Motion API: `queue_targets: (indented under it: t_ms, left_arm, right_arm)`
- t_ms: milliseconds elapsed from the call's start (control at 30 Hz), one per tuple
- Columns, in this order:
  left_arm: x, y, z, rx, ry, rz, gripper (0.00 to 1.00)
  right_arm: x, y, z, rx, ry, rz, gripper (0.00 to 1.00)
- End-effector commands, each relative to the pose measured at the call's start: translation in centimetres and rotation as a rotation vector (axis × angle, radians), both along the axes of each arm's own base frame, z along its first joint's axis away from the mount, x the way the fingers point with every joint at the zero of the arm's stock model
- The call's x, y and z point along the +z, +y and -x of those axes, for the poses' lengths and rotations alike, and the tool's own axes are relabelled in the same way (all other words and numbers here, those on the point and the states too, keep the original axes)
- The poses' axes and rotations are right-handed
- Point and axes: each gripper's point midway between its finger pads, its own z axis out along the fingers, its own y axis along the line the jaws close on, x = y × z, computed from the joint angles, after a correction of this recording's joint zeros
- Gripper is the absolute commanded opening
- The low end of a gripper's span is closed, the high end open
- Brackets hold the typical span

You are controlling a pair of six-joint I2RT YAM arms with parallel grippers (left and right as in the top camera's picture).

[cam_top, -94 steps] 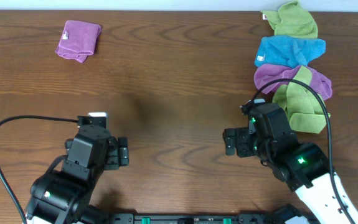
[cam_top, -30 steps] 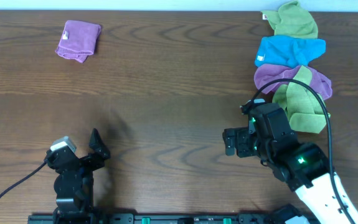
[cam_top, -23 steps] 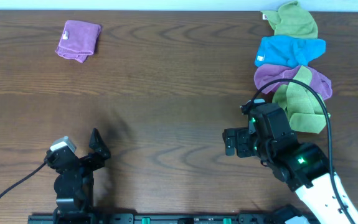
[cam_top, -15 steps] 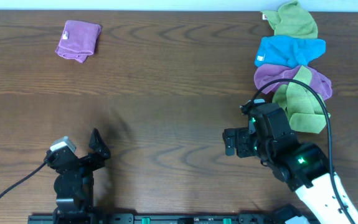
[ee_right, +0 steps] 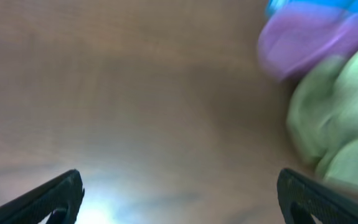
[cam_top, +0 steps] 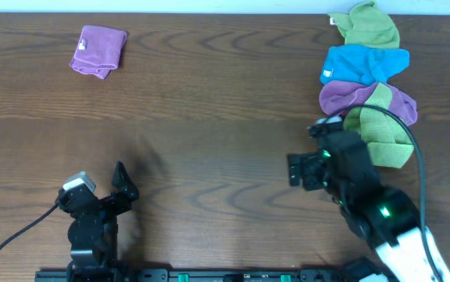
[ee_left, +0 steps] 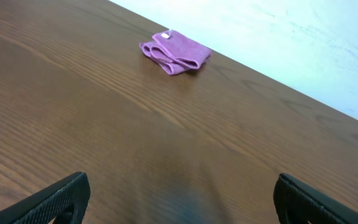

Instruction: Fold the cloth

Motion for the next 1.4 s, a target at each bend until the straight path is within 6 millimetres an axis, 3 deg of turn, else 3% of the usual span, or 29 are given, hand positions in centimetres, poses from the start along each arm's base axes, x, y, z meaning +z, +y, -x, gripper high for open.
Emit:
queue_targets:
  t_ms: [0, 200, 467, 800, 1367]
  left_arm:
    - [-1.1, -0.2, -0.1, -0.01, 0.021, 0.002, 0.96]
    - [-1.1, -0.2, -0.1, -0.01, 0.021, 0.002, 0.95]
    - [-1.1, -0.2, -0.1, -0.01, 0.021, 0.002, 0.95]
    - [-1.1, -0.2, -0.1, -0.01, 0.021, 0.002, 0.95]
    - [-1.1, -0.2, -0.1, -0.01, 0.021, 0.002, 0.95]
  right_arm:
    - [0.8, -4.5, 0.3, -0.087, -0.167, 0.107, 0.99]
    - [-2.3, -8.9, 2.1, -0.226, -0.347, 0.108, 0.99]
    - [-6.8, -9.5, 3.3, -0.243, -0.408, 0.1, 0.99]
    - [-3.8, -9.4, 3.5, -0.248, -0.55, 0.069, 0.99]
    - [-3.8, -9.4, 3.5, -0.248, -0.549, 0.07, 0.99]
